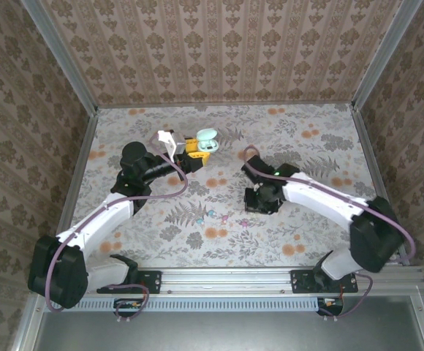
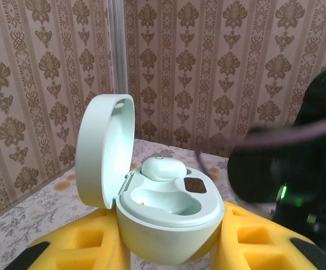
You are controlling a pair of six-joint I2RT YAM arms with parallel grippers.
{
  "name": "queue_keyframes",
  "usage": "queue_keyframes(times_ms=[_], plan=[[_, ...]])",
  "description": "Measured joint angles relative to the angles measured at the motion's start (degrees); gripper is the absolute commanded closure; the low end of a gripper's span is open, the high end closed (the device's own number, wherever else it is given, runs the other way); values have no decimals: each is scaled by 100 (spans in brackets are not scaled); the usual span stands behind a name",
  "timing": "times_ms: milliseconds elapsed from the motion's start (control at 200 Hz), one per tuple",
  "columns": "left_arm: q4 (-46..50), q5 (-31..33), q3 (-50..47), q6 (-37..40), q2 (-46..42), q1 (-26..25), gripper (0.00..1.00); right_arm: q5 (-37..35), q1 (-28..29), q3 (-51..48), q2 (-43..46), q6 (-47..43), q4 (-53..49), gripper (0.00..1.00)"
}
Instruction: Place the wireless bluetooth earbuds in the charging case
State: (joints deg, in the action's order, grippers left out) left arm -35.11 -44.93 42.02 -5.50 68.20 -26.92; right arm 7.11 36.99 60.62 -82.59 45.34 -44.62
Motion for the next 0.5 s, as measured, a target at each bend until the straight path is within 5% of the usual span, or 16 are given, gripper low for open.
queue_keyframes(times_ms=[185, 500], plan=[[2, -4, 0, 37, 151, -2, 69, 1025, -468, 363, 1029, 98, 885, 81], [-17, -52, 0, 92, 444, -120, 69, 2387, -588, 1394, 1010, 417, 2365, 81]])
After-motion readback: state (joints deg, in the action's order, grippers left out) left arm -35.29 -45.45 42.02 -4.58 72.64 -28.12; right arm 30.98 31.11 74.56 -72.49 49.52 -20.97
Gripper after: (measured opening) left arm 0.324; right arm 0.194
